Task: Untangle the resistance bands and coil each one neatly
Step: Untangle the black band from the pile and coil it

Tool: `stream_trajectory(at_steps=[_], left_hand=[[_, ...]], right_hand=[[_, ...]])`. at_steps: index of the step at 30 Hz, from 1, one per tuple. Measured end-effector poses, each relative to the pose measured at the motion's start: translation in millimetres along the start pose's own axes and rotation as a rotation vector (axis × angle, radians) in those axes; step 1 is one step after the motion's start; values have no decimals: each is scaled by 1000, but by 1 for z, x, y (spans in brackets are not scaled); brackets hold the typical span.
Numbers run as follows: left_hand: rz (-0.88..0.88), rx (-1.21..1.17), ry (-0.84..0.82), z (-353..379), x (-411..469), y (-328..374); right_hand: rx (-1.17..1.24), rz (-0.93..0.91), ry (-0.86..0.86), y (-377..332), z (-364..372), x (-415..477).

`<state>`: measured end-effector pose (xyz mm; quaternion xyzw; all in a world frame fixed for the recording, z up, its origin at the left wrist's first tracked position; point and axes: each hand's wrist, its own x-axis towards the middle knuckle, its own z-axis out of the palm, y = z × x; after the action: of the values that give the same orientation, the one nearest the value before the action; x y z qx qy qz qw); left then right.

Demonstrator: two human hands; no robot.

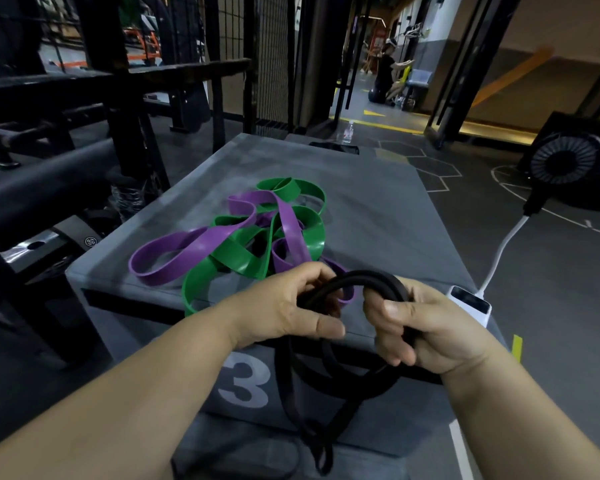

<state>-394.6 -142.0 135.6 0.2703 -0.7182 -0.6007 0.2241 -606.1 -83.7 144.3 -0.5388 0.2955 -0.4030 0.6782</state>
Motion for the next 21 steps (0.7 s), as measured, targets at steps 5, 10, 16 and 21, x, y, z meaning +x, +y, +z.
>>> stream_trajectory(at_steps=[5,10,16,21], left_hand=[[24,-54,12,-1,-3,2],[38,17,114,1,0,3],[78,-61,157,3,0,2],[76,-24,149,4,1,3]], right_hand=[[-5,29,-3,-5,-3,-1],[14,103,31,-9,-5,-5],[15,158,121,-16,-7,-9],[-40,156,100,-17,-9,-11]])
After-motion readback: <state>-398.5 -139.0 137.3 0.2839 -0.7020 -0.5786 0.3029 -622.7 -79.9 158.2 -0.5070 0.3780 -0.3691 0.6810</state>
